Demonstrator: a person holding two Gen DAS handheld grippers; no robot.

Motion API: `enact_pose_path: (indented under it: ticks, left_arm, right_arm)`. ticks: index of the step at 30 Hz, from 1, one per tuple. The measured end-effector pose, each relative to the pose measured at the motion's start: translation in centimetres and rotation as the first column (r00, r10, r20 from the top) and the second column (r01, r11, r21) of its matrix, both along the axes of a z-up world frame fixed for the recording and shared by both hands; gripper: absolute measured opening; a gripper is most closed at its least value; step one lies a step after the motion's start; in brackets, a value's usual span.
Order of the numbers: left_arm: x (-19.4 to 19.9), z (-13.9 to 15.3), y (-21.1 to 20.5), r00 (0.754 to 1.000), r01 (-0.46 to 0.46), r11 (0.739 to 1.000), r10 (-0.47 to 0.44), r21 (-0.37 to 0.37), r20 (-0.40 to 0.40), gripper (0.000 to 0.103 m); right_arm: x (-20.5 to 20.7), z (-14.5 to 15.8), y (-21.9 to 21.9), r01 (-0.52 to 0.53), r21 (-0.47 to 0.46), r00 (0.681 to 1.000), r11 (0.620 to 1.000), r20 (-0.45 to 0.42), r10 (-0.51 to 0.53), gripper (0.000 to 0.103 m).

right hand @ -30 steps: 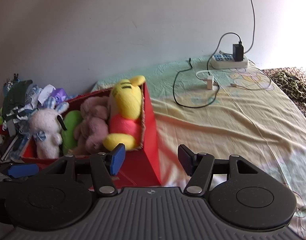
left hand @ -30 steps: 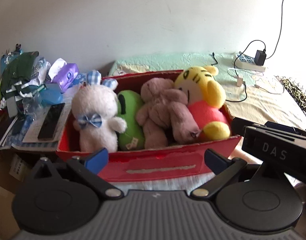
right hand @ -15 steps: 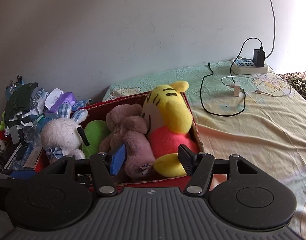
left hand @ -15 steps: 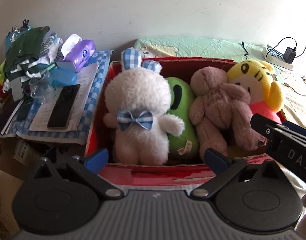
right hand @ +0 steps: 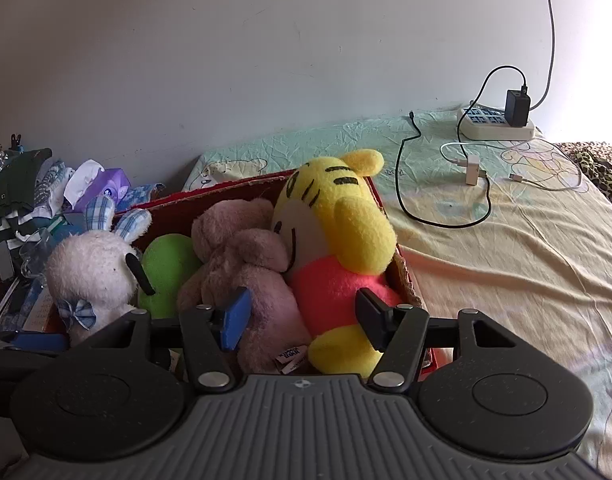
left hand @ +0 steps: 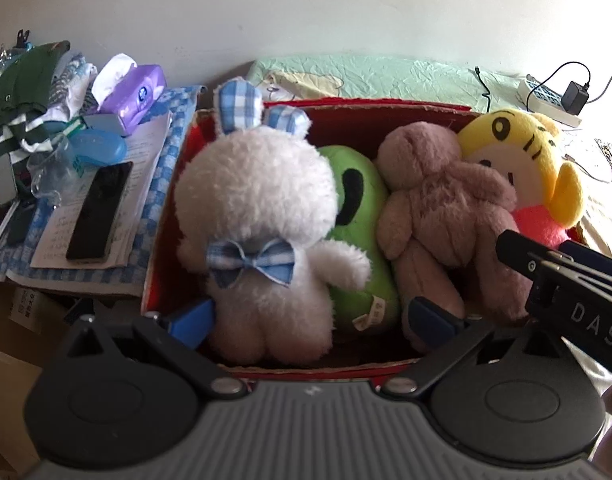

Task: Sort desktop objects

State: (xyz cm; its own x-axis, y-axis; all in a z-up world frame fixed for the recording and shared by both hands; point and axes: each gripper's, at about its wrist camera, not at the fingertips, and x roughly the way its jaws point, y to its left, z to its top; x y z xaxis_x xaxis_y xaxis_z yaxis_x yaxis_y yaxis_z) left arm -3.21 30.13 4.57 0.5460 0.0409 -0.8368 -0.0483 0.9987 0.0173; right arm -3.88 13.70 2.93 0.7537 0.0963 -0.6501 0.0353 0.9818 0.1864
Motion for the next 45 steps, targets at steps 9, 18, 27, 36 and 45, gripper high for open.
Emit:
enact_pose_path:
  ticks: [9, 18, 27, 36, 45]
  left_arm:
    - [0.2, 0.2, 0.0, 1.000, 0.011, 1.000, -0.011, 0.027, -0.004, 0.102]
    - [0.9, 3.7, 0.4, 0.997, 0.015, 0.996, -0.021, 0.082, 0.072, 0.103]
    - [0.7, 3.4, 1.1, 0.998, -0.035, 0.997, 0.030, 0.074, 0.060, 0.102]
    - [0.6, 2.1, 1.5, 0.999, -0.023, 0.998, 0.021, 0.058, 0.038, 0.102]
    - [1.5, 0.9, 1.5, 1.000, 0.009, 0.999, -0.009, 0.031, 0.020, 0.102]
  right_arm:
    - [0.1, 0.0, 0.3, -0.003, -0.021, 1.000, 1.000, -0.008, 0.003, 0.063]
    - [1.7, 2.3, 0.5, 0.017, -0.035, 0.999, 0.999, -0.051, -0.018, 0.063]
    - [1.3, 2.9, 0.8, 0.052, -0.058, 0.998, 0.997, -0.045, -0.054, 0.064]
    - [1.7, 1.4, 1.0, 0.049, -0.043, 0.995, 0.998, -0.084, -0.052, 0.064]
    - [2.0, 0.8, 1.3, 0.066, -0.048, 0.993, 0.997, -0.092, -0.071, 0.067]
